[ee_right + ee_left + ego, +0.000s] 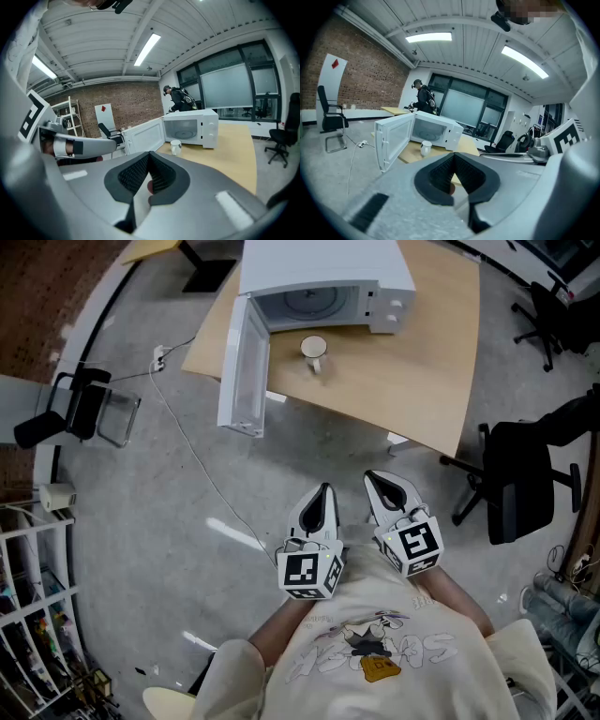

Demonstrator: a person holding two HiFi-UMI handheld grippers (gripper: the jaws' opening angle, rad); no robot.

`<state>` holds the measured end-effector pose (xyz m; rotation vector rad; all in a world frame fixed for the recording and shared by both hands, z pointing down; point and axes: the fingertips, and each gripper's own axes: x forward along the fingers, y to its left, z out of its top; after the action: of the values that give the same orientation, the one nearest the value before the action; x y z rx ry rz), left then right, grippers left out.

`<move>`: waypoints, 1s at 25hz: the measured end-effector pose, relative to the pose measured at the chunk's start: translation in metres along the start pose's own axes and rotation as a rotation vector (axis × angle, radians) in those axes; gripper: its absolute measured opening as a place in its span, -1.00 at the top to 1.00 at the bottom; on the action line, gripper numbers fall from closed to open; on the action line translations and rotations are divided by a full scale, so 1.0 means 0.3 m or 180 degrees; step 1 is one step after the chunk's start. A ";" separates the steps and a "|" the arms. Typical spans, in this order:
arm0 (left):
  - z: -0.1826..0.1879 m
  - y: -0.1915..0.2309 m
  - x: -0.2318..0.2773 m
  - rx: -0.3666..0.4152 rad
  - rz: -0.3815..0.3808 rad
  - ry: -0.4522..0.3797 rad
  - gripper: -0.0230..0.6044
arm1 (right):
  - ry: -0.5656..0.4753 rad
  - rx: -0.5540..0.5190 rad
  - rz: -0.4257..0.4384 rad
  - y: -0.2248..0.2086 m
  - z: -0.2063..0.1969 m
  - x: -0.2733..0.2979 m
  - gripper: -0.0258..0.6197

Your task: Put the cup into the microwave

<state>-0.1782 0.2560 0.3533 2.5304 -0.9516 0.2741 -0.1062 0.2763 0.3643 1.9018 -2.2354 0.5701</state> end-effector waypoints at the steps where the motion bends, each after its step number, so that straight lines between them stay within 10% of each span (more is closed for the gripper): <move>1: -0.009 -0.024 -0.007 0.0032 -0.0038 0.0018 0.91 | -0.0002 0.0026 0.0030 0.008 -0.009 -0.014 0.90; 15: -0.010 0.026 0.002 -0.0057 -0.0059 0.0083 0.91 | -0.0143 0.0235 0.0278 0.025 -0.001 0.011 0.90; 25: 0.036 0.133 0.135 -0.0164 -0.0245 0.0146 0.91 | -0.0037 0.0146 -0.0093 -0.063 0.019 0.129 0.90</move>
<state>-0.1741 0.2006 0.3693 2.4961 -0.8310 0.2797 -0.0943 0.2364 0.3764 1.9610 -2.2165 0.6128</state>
